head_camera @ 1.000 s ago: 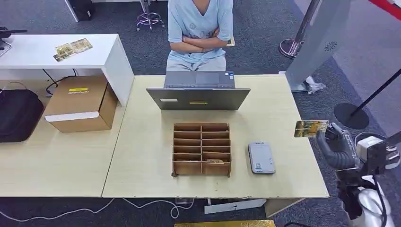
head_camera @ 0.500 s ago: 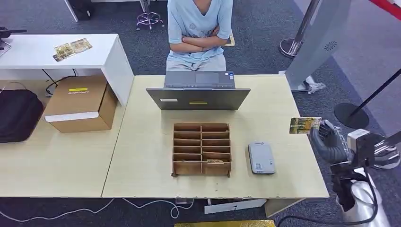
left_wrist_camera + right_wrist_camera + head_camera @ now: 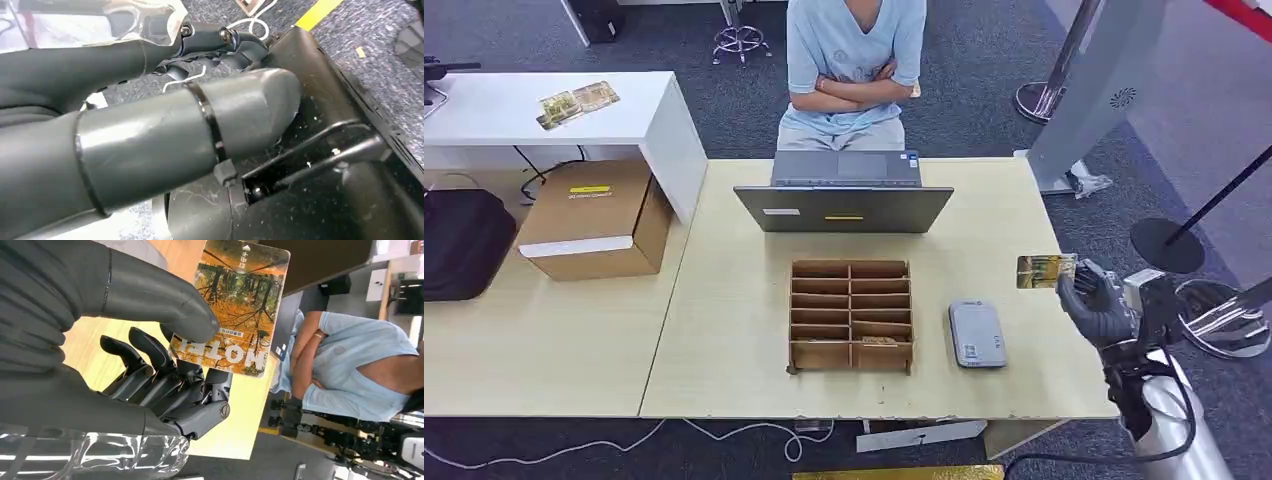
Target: Pass the card to the sensor for recognition and then transmit it.
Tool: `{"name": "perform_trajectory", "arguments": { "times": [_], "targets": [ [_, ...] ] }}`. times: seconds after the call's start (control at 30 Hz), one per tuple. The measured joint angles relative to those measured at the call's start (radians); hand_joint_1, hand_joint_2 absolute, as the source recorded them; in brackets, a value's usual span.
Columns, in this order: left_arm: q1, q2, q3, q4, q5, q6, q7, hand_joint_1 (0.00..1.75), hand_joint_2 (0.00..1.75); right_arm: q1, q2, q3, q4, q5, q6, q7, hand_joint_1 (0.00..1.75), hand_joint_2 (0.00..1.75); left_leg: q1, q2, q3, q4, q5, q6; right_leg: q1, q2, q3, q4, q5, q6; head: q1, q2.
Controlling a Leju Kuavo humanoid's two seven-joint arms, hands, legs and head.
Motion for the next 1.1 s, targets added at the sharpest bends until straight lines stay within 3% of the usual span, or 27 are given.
{"name": "perform_trajectory", "arguments": {
  "times": [0.7, 1.1],
  "targets": [
    [-0.002, 0.010, 0.000, 0.000, -0.019, -0.002, -0.009, 0.00, 0.00, 0.025, -0.009, 0.067, 0.053, 0.010, -0.004, -0.002, 1.75, 1.75, 0.000, 0.000, 0.000, 0.000, 0.000, 0.000, 0.000, 0.000, 0.000, 0.000, 0.000, 0.000, 0.000, 0.000],
    [-0.003, 0.010, 0.000, 0.000, -0.021, -0.009, -0.009, 0.00, 0.00, -0.093, 0.007, 0.158, 0.222, 0.038, -0.008, -0.045, 1.75, 1.75, 0.000, 0.001, 0.000, 0.000, 0.000, 0.000, 0.000, 0.001, 0.000, 0.001, 0.000, 0.000, 0.000, 0.000]
  ]
}}
